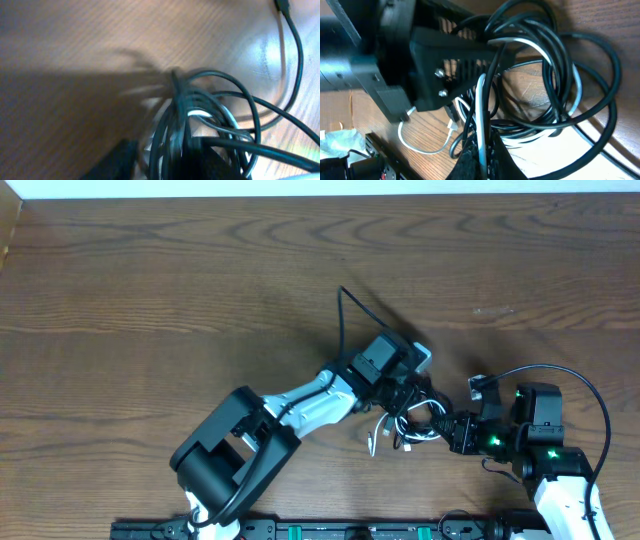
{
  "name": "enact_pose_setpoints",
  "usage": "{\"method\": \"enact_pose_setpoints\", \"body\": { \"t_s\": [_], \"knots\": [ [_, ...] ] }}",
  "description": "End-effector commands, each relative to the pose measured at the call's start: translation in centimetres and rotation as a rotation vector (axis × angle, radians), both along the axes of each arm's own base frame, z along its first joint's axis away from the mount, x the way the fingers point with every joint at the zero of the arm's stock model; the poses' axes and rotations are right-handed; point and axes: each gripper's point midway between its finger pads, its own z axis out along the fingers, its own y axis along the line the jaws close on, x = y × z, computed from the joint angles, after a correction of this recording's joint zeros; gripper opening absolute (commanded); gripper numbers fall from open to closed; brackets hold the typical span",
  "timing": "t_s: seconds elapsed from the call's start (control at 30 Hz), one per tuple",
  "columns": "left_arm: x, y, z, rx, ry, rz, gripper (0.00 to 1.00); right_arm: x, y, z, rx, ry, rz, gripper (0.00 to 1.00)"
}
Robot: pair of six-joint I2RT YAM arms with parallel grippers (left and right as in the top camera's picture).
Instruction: Untangle cables
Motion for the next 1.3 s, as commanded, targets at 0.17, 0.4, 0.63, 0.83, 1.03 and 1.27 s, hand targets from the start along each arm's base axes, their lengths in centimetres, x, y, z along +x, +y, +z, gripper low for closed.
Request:
{"method": "enact_pose_setpoints", "body": {
  "t_s": [0.17, 0.4, 0.63, 0.83, 1.03, 1.27],
  "knots": [
    [-0.3, 0.9, -3.0, 0.106, -0.008, 0.039, 0.08, 0.0, 0.2, 0.6, 0.019, -0.021, 0.019, 0.01],
    [4.1, 4.2, -0.9, 0.098, -0.011, 0.251, 0.07, 0.2, -0.3, 0.1, -0.017, -0.015, -0.002, 0.01],
    [8.3, 10.5, 7.2, 0.021, -0.078, 0.431, 0.08, 0.5, -5.7, -3.3, -0.269, 0.141, -0.307, 0.01],
    [8.8, 12.3, 13.8, -0.079, -0.18, 0.475, 0.07, 1.5, -3.5, -1.6, -0.15, 0.06, -0.217, 0.01],
    [7.9, 12.7, 14.3, -0.069, -0.17, 0.471, 0.07, 1.5, 2.7, 5.1, 0.235, -0.159, 0.098, 0.15],
    [7.3, 13.0, 13.4, -0.037, -0.137, 0.47, 0.07, 2.4, 4.0, 9.9, 0.35, -0.384, 0.226, 0.4]
  ]
}}
